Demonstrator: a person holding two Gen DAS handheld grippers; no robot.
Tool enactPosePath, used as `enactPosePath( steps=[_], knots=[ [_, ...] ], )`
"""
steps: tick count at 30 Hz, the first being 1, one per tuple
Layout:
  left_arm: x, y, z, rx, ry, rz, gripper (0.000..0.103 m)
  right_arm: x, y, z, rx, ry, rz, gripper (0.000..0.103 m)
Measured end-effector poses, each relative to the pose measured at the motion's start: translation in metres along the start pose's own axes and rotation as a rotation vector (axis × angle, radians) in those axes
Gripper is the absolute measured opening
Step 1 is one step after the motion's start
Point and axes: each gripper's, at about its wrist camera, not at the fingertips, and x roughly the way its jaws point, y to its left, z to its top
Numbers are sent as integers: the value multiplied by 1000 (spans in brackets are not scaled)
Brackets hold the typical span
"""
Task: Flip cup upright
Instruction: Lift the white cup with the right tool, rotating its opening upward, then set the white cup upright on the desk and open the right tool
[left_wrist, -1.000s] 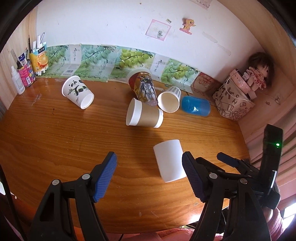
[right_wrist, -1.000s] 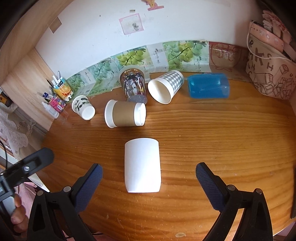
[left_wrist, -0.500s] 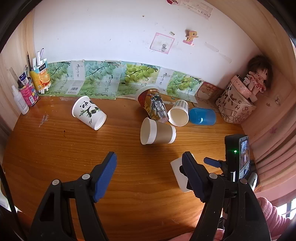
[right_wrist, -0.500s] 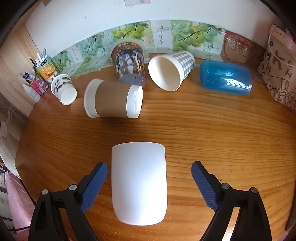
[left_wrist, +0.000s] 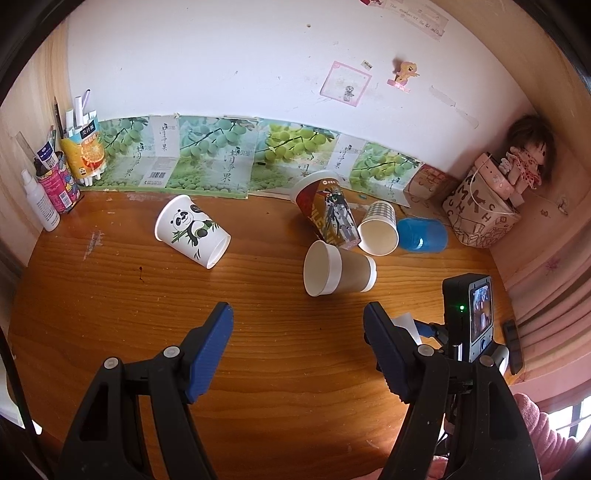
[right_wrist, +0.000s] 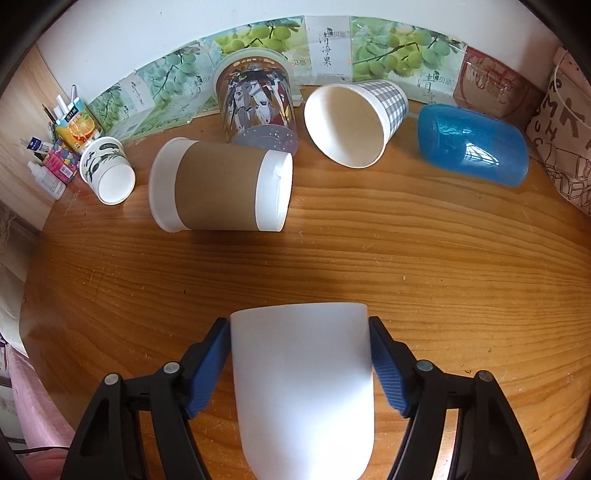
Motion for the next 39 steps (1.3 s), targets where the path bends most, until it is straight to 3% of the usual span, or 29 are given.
enactPosePath(
  steps=[14, 24, 39],
  knots=[
    [0, -3, 2, 23, -1, -48, 76, -25, 4, -4, -4, -59, -55, 69],
    [-5, -10, -1, 49, -8, -79, 76, -58, 8, -13, -10, -148, -44, 69],
    [-11, -18, -15, 56, 7, -88, 76, -71, 14, -35, -21, -161, -13, 69]
  ],
)
